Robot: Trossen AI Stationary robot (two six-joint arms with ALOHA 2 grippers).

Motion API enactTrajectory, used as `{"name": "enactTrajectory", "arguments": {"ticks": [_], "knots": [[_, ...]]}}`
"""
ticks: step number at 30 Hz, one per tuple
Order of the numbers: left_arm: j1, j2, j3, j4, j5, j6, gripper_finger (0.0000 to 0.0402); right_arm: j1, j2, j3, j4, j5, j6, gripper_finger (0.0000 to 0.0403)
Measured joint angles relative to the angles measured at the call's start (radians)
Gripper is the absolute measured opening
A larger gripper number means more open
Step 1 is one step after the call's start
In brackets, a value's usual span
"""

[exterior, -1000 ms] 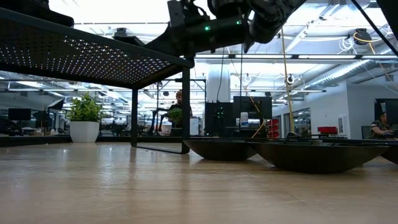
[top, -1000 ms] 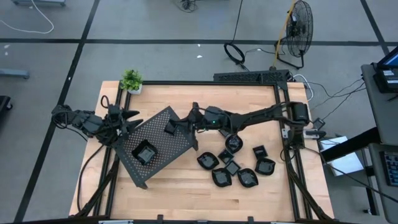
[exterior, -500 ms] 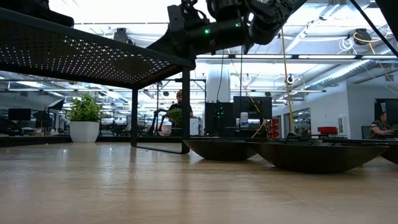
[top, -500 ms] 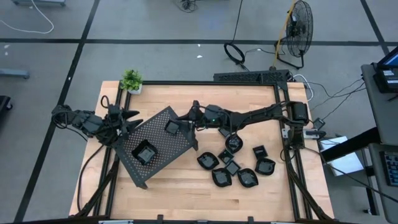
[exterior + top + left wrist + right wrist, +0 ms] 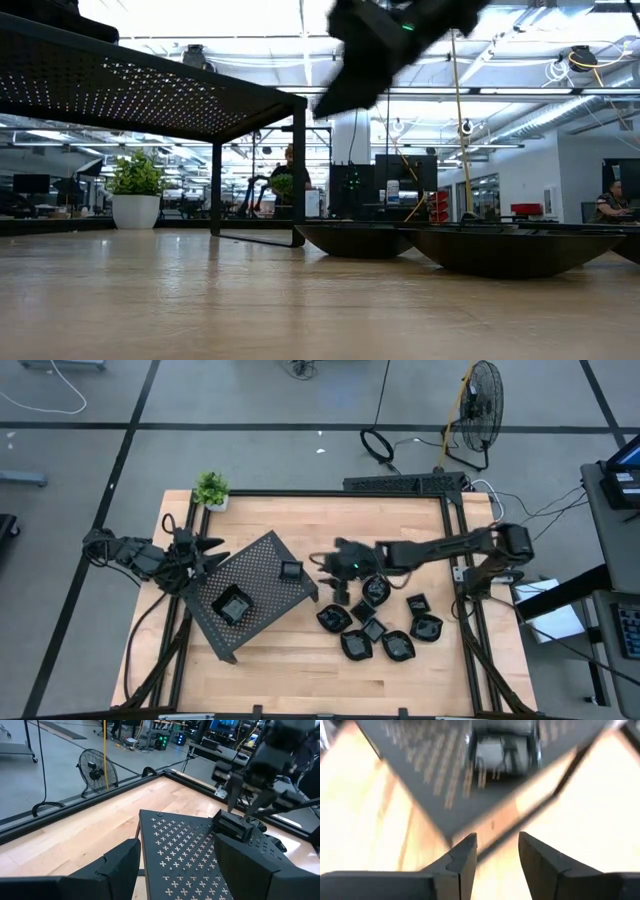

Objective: Pick & Place Mini shaped plates
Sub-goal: Put the square plate on the shelf

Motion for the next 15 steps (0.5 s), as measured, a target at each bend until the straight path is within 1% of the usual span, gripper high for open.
{"name": "enactTrajectory", "arguments": {"ticks": [2, 4, 6, 10, 11, 15], "knots": [[0.000, 0.000, 0.000, 0.000, -0.001, 0.000, 0.0255, 0.026, -0.042, -0.072, -0.004, 0.070, 0.016, 0.0136], [0.000, 0.000, 0.000, 0.000, 0.000, 0.000, 0.0255, 0.046, -0.078, -0.140, 0.056, 0.158, 0.018, 0.0137], [0.000, 0.000, 0.000, 0.000, 0.004, 0.000, 0.0255, 0.059, -0.108, -0.209, 0.113, 0.205, 0.019, 0.0138], [0.000, 0.000, 0.000, 0.000, 0.008, 0.000, 0.0255, 0.065, -0.145, -0.301, 0.316, 0.155, -0.017, 0.0138], [0.000, 0.000, 0.000, 0.000, 0.011, 0.000, 0.0255, 0.065, -0.144, -0.310, 0.367, 0.147, -0.029, 0.0138], [0.000, 0.000, 0.000, 0.000, 0.030, 0.000, 0.0255, 0.039, -0.137, -0.317, 0.475, 0.141, -0.100, 0.0134]]}}
